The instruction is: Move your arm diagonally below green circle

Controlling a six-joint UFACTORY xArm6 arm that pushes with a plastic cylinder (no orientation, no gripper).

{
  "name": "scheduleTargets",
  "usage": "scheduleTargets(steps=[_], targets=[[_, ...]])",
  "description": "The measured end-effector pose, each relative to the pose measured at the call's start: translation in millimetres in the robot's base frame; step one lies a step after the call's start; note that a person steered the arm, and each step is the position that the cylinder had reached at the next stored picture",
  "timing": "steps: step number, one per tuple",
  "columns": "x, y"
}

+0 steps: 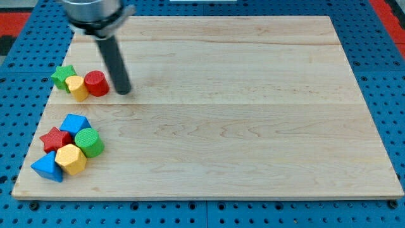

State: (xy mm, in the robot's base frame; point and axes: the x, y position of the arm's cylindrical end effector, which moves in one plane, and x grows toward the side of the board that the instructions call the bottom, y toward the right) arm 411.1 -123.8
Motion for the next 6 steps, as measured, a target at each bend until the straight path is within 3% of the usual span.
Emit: scheduleTargets(steps=[1,2,3,6], targets=[[49,84],[144,78],[207,31],[208,-34]])
